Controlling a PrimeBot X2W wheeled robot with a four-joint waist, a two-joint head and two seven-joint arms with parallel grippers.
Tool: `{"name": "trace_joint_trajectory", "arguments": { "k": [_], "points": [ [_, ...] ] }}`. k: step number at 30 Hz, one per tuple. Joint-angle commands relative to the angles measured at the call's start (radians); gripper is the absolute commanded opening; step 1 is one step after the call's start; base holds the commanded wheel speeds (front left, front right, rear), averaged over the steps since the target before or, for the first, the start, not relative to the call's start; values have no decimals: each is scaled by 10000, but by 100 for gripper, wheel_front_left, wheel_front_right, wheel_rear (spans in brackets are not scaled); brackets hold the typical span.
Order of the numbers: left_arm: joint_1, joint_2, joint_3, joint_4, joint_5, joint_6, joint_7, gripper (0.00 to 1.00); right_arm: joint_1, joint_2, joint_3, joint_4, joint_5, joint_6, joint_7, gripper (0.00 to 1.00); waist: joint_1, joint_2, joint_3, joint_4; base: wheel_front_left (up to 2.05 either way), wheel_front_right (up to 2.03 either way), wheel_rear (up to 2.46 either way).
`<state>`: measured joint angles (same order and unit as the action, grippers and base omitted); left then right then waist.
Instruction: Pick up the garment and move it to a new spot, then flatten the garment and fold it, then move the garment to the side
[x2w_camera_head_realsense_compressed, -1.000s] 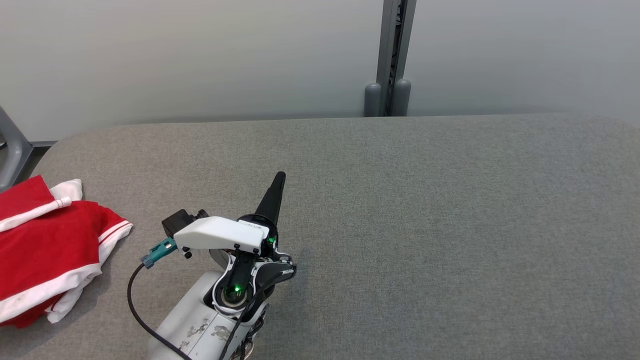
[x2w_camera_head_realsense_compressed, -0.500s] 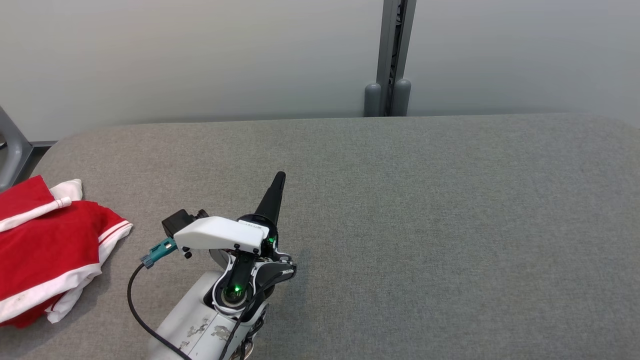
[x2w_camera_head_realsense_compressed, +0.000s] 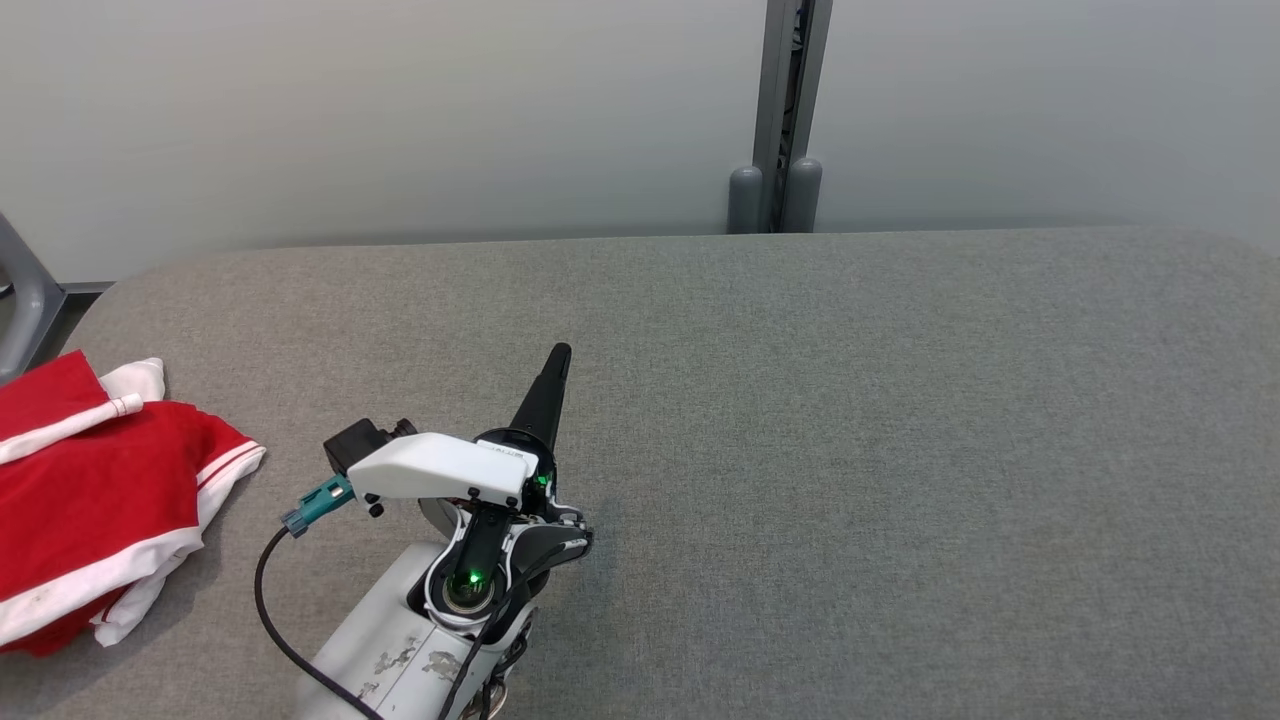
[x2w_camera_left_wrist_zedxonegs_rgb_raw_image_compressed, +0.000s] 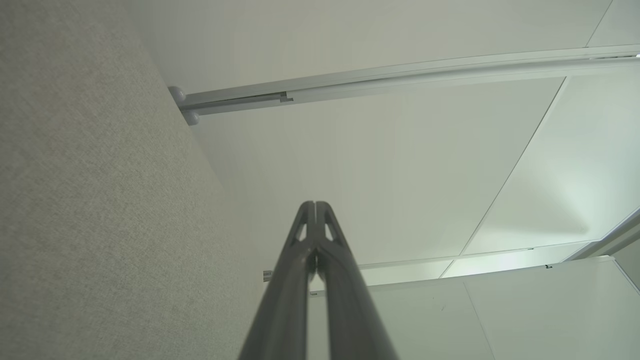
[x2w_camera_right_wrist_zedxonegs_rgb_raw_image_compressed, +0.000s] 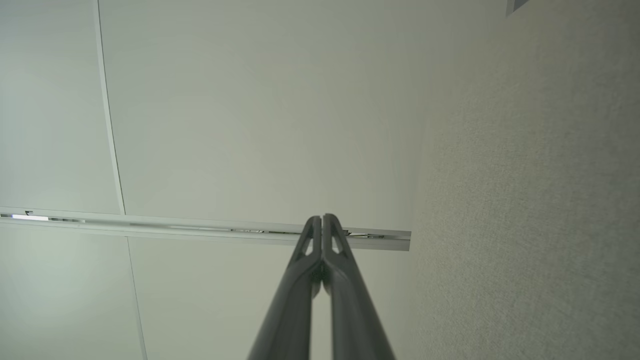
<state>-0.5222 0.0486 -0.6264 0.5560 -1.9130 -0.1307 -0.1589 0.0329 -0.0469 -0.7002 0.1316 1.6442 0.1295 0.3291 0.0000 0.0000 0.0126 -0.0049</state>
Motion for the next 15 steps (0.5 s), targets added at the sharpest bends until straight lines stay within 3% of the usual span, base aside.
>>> {"name": "trace_joint_trajectory", "arguments": {
  "k": [1, 15],
  "points": [
    [-109, 51, 44, -18, 11, -39, 1, 0, -2, -84, 17, -48, -59, 37, -16, 0, 0, 0, 0, 0, 0, 0, 0],
    [-109, 51, 44, -18, 12, -39, 1, 0, -2, -84, 17, -48, -59, 37, -16, 0, 0, 0, 0, 0, 0, 0, 0]
  ]
}}
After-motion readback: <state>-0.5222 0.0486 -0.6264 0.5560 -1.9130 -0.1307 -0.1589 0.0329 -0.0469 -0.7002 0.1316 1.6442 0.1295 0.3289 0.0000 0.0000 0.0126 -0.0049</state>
